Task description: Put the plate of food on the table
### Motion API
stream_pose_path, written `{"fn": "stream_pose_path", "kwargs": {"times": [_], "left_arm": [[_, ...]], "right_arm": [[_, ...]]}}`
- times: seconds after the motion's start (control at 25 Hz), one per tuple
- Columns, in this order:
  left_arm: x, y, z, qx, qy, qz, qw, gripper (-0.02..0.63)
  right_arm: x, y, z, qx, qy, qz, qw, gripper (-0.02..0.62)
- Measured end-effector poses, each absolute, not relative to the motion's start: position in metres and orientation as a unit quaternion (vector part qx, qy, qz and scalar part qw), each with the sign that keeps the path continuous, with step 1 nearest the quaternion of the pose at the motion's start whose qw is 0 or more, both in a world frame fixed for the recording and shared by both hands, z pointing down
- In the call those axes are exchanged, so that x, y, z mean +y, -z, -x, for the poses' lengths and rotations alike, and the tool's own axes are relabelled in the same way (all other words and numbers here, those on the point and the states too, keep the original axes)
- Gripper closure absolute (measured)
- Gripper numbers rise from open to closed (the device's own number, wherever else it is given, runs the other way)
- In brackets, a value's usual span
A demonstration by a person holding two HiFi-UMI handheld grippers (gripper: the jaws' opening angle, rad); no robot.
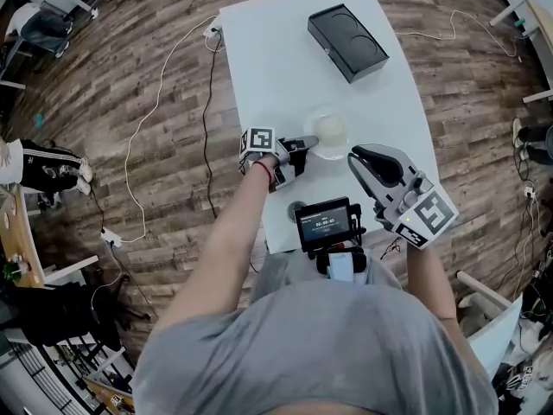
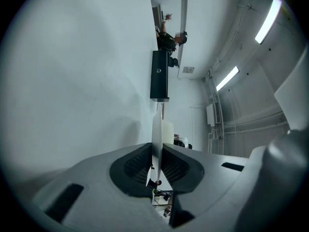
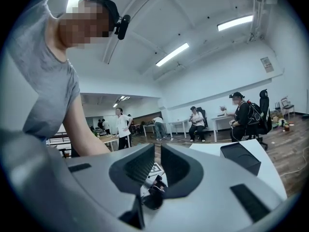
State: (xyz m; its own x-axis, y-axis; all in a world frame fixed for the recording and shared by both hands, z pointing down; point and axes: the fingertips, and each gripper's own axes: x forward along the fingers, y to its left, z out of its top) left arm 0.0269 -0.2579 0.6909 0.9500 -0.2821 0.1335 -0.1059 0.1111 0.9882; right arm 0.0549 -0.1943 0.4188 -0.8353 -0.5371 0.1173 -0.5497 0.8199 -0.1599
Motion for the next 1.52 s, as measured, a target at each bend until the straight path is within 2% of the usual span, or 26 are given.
{"fn": "stream_pose_path", "kwargs": {"times": [1.0, 1.08, 1.2, 1.52], "left_arm": [[-0.251, -0.721, -0.026, -0.183, -0.009, -0.663, 0.726, 0.559], [-0.253, -0.719, -0.027, -0.185, -0.006, -0.662, 0.726, 0.536], [-0.255, -0.717, -0.027, -0.205, -0.013, -0.661, 0.722, 0.454], [-0.256, -0.725, -0.019, -0.279, -0.108, -0.688, 0.66, 0.425]], "right_arm": [[-0.194, -0.424, -0.054, -0.952, -0.103, -0.286, 0.038, 0.56], [-0.193, -0.423, -0.054, -0.952, -0.103, -0.286, 0.037, 0.56], [-0.193, -0.421, -0.055, -0.952, -0.102, -0.288, 0.034, 0.561], [-0.193, -0.421, -0.057, -0.951, -0.102, -0.291, 0.031, 0.56]]}}
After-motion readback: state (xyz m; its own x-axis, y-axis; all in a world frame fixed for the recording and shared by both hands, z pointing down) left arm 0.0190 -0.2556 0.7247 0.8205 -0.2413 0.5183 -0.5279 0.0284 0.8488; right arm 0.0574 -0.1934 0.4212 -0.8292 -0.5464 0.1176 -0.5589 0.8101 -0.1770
